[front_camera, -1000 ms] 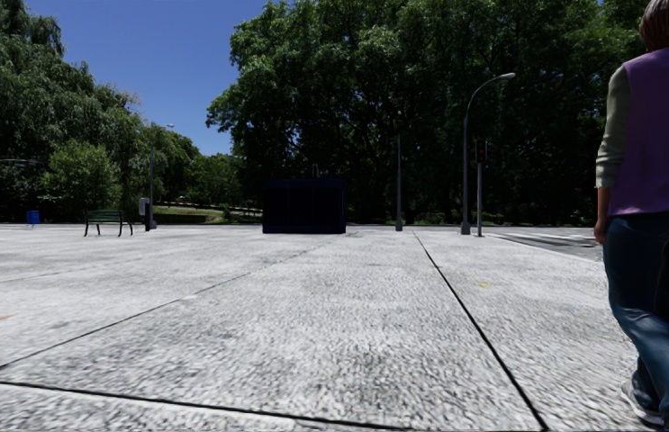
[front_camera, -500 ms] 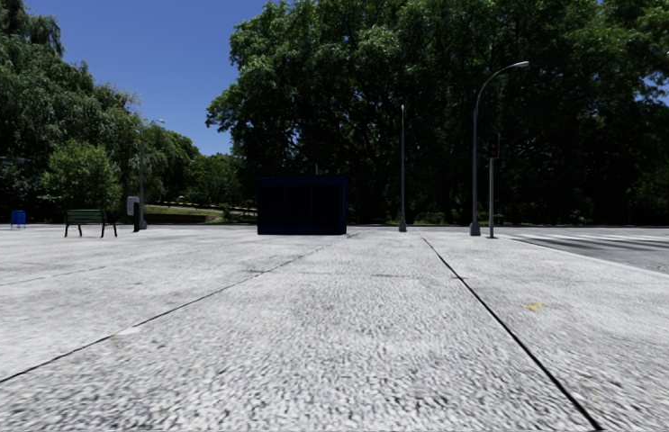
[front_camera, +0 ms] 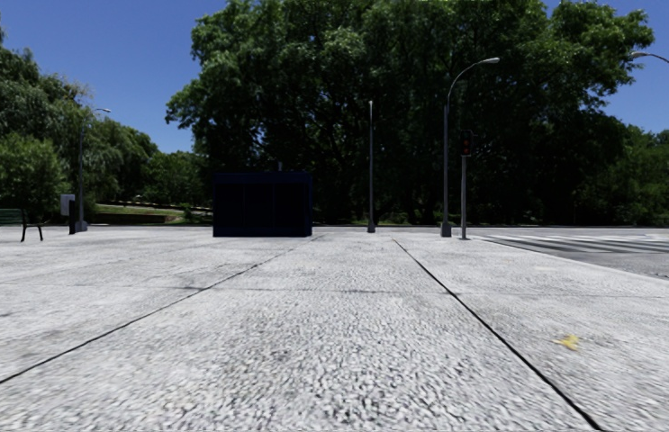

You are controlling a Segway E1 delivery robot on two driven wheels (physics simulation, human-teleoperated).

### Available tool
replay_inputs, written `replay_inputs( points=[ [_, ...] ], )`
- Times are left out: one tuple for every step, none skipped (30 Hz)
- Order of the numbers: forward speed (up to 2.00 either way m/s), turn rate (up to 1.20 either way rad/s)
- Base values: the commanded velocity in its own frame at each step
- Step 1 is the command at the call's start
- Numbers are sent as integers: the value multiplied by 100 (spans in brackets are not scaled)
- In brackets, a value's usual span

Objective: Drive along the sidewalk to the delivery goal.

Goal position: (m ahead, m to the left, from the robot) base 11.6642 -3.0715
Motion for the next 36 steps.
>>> replay_inputs(
  points=[
    [200, -45],
    [200, -46],
    [200, -46],
    [200, -46],
    [200, -46],
    [200, -46],
    [200, -46],
    [200, -46],
    [200, -46],
    [200, -46],
    [200, -46],
    [200, -46],
    [200, -46],
    [200, -46],
    [200, -46],
    [200, -46],
    [200, -46],
    [200, -46],
    [200, -46],
    [200, -46],
    [200, -46],
    [200, -46],
    [200, -34],
    [200, -34],
    [200, 0],
    [200, 0],
    [200, 0],
    [200, 0],
    [200, 0],
    [200, 0],
    [200, 0],
    [200, 0],
    [200, 0],
    [200, 0],
    [200, 0],
    [200, 0]
  ],
)
